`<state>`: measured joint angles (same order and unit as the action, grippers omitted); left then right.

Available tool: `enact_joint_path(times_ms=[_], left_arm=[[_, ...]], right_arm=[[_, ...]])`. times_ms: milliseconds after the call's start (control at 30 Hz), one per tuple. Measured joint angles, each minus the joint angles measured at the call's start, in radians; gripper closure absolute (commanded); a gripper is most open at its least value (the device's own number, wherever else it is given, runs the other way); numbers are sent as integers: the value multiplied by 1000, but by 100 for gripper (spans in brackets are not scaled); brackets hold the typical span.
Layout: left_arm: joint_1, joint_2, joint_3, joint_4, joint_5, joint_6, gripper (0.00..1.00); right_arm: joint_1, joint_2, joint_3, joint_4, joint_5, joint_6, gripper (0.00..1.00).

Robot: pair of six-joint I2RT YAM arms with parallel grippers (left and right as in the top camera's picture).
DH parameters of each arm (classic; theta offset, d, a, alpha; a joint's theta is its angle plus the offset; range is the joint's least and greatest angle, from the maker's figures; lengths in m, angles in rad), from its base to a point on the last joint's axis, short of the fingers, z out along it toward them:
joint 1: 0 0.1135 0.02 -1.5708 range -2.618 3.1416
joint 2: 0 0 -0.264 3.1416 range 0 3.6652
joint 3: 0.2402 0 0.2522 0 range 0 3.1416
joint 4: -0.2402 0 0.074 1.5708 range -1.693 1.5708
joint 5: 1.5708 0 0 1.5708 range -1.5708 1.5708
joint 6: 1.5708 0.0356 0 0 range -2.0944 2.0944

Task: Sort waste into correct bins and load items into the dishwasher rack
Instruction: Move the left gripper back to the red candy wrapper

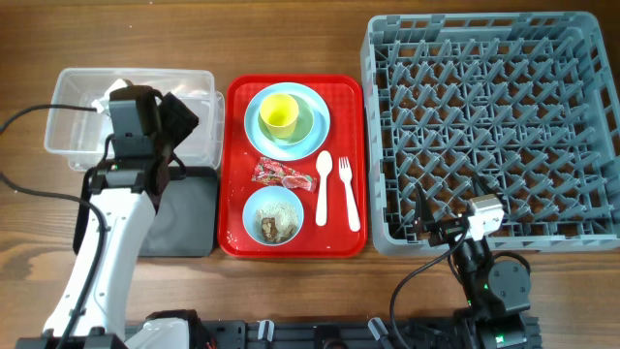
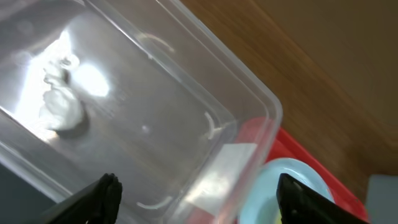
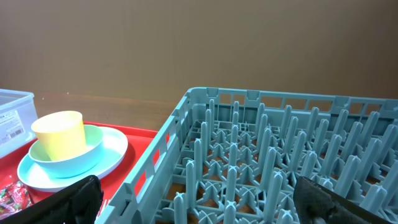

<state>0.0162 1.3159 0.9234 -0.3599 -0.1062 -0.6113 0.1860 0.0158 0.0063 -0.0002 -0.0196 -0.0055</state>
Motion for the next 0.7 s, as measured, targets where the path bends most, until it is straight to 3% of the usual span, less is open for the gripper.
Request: enact_joint_path(times_ms=[433, 700], left_arm=[[-345, -97, 0, -128, 88, -10, 30], [-460, -97, 0, -132, 136, -42, 34]], right_arm=[[0, 0, 0, 0, 0, 0, 0], [0, 0, 0, 0, 0, 0, 0]])
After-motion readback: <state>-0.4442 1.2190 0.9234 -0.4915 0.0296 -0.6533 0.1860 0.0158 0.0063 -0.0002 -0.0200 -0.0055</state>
